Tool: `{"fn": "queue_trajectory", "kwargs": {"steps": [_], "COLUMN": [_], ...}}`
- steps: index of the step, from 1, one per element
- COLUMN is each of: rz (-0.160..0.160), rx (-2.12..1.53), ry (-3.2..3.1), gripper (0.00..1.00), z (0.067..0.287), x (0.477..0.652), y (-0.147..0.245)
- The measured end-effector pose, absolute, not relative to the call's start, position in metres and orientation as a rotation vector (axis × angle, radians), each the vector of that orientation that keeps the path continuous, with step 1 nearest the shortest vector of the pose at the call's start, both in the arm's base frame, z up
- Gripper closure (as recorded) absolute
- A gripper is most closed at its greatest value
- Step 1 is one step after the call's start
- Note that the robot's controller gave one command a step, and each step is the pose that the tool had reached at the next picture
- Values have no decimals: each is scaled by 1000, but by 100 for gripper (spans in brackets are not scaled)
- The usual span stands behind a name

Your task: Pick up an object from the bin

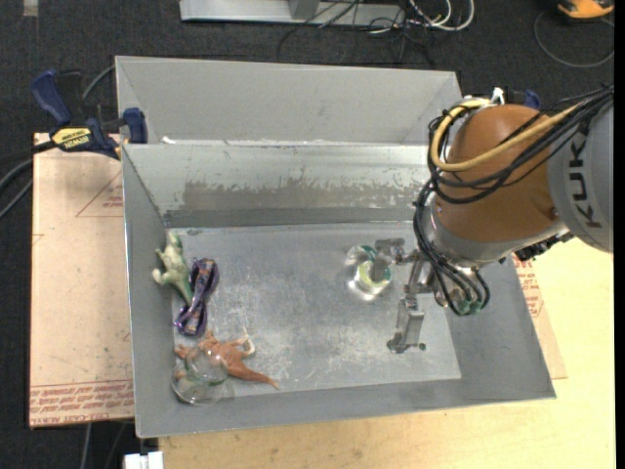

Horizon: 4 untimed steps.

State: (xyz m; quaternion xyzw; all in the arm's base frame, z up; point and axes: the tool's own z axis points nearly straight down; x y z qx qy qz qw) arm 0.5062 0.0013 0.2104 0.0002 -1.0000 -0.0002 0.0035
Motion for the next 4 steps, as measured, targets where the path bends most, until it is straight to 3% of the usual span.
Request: {"fn": "queue_trajectory", "kwargs": {"steps": [1,2,3,4], "rz": [-1,-1,-2,-1], "rx": [0,-18,-375,-2], "ry": [-3142,-3143,-3115,-3148], "gripper": [0,0,0,0], "z": [214,141,151,144], "x": [508,550,596,605], "y": [1,-16,11,-11]}}
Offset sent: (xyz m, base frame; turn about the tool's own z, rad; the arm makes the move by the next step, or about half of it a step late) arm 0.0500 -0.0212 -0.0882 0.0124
